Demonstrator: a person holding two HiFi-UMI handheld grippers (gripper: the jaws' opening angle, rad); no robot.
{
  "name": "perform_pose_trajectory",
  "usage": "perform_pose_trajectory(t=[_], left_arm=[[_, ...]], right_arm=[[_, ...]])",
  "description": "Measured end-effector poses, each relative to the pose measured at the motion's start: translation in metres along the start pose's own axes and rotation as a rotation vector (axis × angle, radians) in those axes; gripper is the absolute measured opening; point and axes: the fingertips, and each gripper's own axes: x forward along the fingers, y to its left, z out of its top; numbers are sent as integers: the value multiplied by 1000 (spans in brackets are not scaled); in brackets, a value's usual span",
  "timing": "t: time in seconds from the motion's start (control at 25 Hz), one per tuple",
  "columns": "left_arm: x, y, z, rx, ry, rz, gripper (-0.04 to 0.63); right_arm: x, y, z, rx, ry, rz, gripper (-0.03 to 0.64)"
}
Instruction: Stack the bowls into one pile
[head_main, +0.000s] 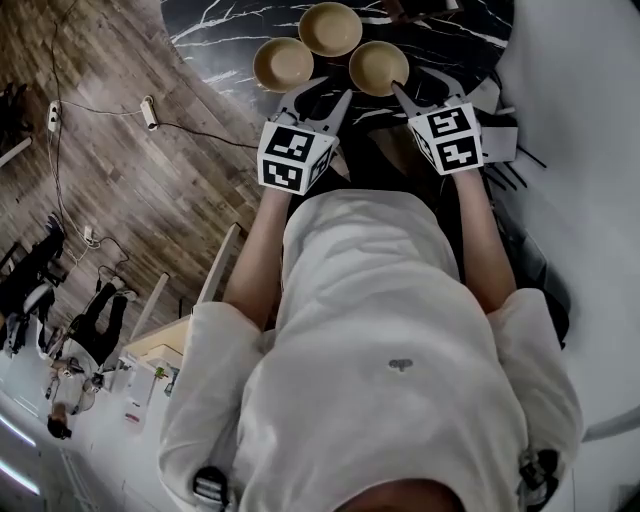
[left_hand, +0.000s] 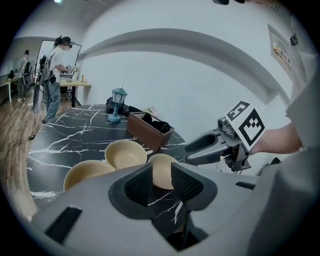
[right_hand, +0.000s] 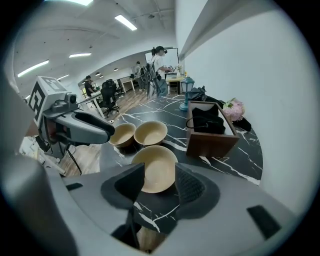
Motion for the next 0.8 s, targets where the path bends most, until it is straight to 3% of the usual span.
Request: perform_pose_trajectory(t=[0.48, 0.8], left_arm=[[44, 18, -32, -214, 47, 19, 106], [63, 23, -46, -237, 91, 28, 103]], right_arm=[[28, -19, -29, 20, 92, -23, 167], [40, -26, -33, 90, 97, -7, 150]])
